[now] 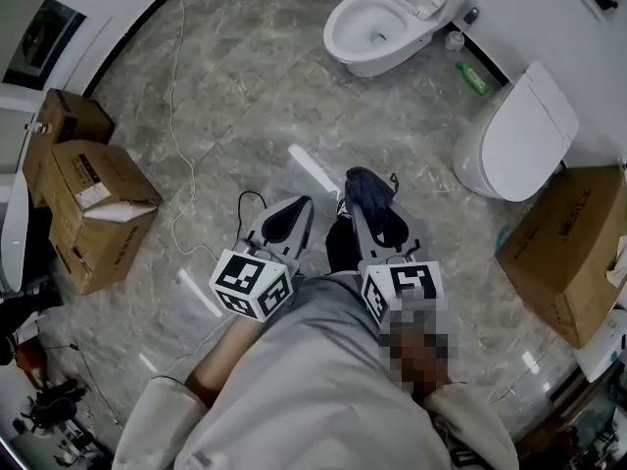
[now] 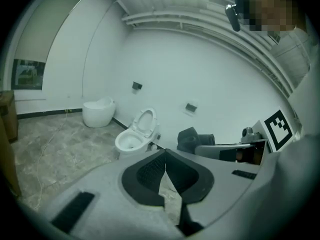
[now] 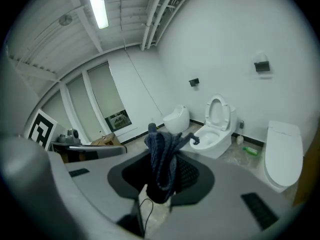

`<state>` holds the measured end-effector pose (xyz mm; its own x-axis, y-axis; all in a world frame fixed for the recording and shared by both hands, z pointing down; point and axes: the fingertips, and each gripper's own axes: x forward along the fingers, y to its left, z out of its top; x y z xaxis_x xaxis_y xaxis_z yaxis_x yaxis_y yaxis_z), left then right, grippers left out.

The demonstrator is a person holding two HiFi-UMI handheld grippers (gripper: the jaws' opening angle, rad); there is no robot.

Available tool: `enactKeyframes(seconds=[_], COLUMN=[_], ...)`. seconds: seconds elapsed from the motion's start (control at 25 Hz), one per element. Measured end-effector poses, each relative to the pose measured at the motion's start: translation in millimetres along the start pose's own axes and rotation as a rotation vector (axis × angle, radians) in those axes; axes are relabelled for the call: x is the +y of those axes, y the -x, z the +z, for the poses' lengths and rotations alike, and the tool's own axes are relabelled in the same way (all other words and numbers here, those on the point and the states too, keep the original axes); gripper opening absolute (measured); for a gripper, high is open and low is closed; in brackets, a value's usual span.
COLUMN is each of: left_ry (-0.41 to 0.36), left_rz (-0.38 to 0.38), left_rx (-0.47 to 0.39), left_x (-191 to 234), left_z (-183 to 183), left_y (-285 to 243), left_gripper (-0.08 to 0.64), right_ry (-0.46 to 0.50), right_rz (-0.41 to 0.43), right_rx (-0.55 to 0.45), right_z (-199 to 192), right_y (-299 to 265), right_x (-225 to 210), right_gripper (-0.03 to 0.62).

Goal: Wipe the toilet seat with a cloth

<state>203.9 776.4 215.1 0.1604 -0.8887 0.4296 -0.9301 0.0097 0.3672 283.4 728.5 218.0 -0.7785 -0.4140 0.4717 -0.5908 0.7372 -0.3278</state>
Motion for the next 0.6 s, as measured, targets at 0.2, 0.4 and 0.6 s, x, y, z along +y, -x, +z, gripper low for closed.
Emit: enactKeyframes(seconds=[0.2,0.4,0.6], left_ry=[-0.011,-0.004,0.014], left_rz=[0.000,0.014,0.016], left_rx=[0.034,0.056,0.040], left_x=[10.6,29.7,51.8], left_z=[33.4,51.5,75.8], left_y=[-66.2,-102.8,-125.2], left_gripper=[0.009,0.009,0.009], right_ry=[-0.025,-0.042,-0.131], right_rz=[0.039,0.089,0.243], right_rx=[0.019,0.046,0.091], right_z=[33.9,51.8,67.3], right_y=[-51.1,-88.3,-115.1], right_x=[-38.1,-55.8,-45.6], right_gripper=[0.094,0.094,0.087])
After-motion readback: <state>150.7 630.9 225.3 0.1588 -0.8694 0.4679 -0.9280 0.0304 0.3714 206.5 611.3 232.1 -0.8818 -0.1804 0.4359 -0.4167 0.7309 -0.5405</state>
